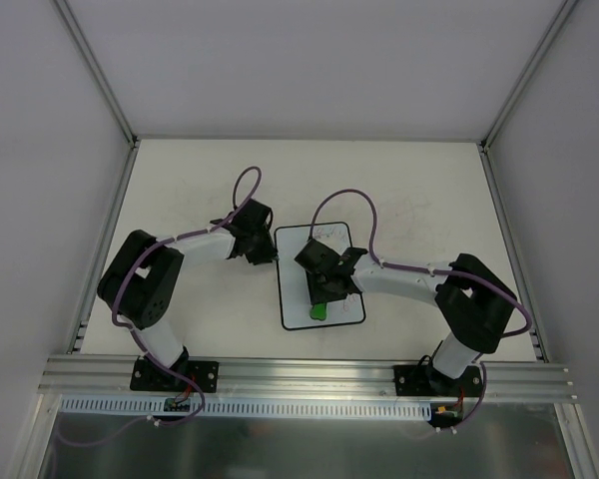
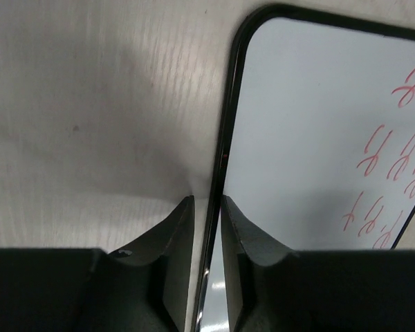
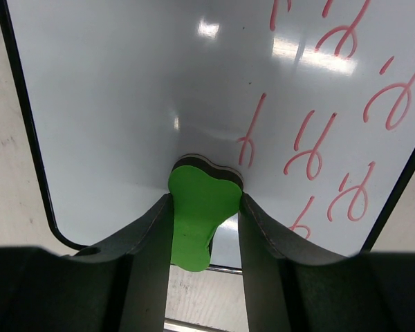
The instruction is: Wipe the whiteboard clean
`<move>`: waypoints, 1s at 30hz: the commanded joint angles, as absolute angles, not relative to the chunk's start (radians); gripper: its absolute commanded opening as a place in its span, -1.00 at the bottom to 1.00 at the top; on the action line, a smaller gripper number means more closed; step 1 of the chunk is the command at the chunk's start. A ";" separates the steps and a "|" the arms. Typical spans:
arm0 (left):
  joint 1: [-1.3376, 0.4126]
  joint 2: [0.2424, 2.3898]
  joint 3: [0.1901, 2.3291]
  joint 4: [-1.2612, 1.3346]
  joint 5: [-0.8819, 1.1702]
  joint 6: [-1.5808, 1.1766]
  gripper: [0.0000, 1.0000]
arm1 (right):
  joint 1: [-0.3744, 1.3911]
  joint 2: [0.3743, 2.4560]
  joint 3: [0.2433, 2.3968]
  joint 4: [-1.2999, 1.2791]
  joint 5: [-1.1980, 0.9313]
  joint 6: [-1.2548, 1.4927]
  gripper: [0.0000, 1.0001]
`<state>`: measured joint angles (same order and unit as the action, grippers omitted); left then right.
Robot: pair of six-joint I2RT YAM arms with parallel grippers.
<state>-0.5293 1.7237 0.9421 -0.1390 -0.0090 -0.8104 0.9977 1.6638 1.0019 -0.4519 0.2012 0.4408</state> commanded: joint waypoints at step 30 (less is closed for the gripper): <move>-0.578 1.792 0.902 -0.310 0.021 -0.770 -1.00 | 1.085 1.672 1.063 -0.509 0.382 0.431 -0.99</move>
